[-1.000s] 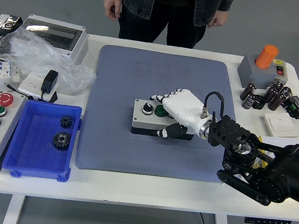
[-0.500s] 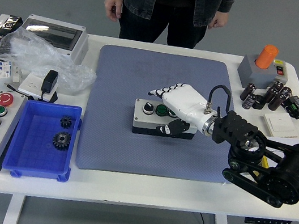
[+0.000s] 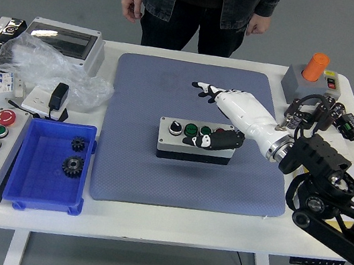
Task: Pick up the button,place it on the desk,press the button,press the button
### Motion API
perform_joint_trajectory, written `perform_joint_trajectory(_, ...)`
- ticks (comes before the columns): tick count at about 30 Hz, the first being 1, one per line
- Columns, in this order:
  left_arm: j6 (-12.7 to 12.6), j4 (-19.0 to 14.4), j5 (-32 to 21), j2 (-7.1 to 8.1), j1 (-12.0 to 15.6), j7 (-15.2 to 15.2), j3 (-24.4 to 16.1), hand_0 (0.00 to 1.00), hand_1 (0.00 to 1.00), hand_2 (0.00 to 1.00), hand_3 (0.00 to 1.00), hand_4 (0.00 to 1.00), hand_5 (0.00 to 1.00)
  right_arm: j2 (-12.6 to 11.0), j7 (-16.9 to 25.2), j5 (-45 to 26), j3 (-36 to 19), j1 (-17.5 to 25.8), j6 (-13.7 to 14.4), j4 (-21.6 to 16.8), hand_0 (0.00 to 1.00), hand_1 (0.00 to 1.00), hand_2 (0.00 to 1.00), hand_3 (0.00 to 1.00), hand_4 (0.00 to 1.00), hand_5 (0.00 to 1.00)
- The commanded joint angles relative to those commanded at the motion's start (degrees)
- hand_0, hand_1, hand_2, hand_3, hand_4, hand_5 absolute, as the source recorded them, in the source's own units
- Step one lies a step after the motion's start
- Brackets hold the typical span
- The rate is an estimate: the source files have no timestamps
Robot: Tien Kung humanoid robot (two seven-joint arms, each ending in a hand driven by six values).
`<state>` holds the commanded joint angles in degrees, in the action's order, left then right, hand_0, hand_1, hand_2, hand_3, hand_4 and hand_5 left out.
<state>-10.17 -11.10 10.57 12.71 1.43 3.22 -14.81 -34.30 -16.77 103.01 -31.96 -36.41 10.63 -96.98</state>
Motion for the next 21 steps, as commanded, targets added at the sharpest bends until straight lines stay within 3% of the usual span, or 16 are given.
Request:
perform_joint_trajectory(3, 0.0, 0.1, -0.1, 0.03, 0.5, 0.1, 0.0, 0.667, 0.694, 0.615, 0.636, 0.599, 0.365, -0.6, -3.4, 4.2, -4.1, 3.6, 1.3, -2.2, 0.792, 0.76, 0.838, 0.981, 0.998, 0.599)
perform_joint_trajectory(4, 0.0, 0.1, -0.2, 0.07, 0.6, 0.2, 0.0, 0.668, 0.693, 0.615, 0.637, 0.6, 0.366, -0.8, -4.6, 5.7, -5.4, 4.7, 1.4, -2.7, 0.729, 0.696, 0.703, 0.834, 0.998, 0.635)
perform_joint_trajectory(9, 0.0, 0.1, 0.1, 0.26, 0.4, 0.1, -0.2, 0.668, 0.693, 0.615, 0.637, 0.6, 0.366, -1.7, -8.9, 11.7, -6.9, 6.4, -0.5, -4.2, 0.729, 0.696, 0.703, 0.834, 0.998, 0.635)
perform_joint_trajectory(10, 0.0, 0.1, 0.3, 0.26, 0.2, 0.1, -0.3, 0.667, 0.694, 0.615, 0.637, 0.603, 0.364, -1.9, -9.6, 12.7, -6.7, 6.5, -1.3, -4.4, 0.578, 0.443, 0.325, 0.778, 0.685, 0.233)
perform_joint_trajectory(15, 0.0, 0.0, 0.3, 0.17, -0.1, 0.1, -0.3, 0.667, 0.694, 0.615, 0.637, 0.603, 0.364, -3.2, -12.2, 13.2, -6.2, 6.7, -6.6, -4.9, 0.578, 0.443, 0.325, 0.778, 0.685, 0.233)
perform_joint_trajectory(16, 0.0, 0.0, 0.2, 0.18, -0.1, 0.1, -0.3, 0.666, 0.694, 0.615, 0.637, 0.604, 0.366, -3.5, -12.5, 13.0, -6.1, 6.7, -7.5, -4.9, 0.527, 0.439, 0.253, 0.76, 0.396, 0.077)
perform_joint_trajectory(21, 0.0, 0.1, -0.2, 0.32, 0.1, 0.1, 0.1, 0.666, 0.694, 0.615, 0.637, 0.604, 0.366, -4.8, -13.8, 11.6, -5.1, 6.0, -10.7, -4.9, 0.527, 0.439, 0.253, 0.76, 0.396, 0.077)
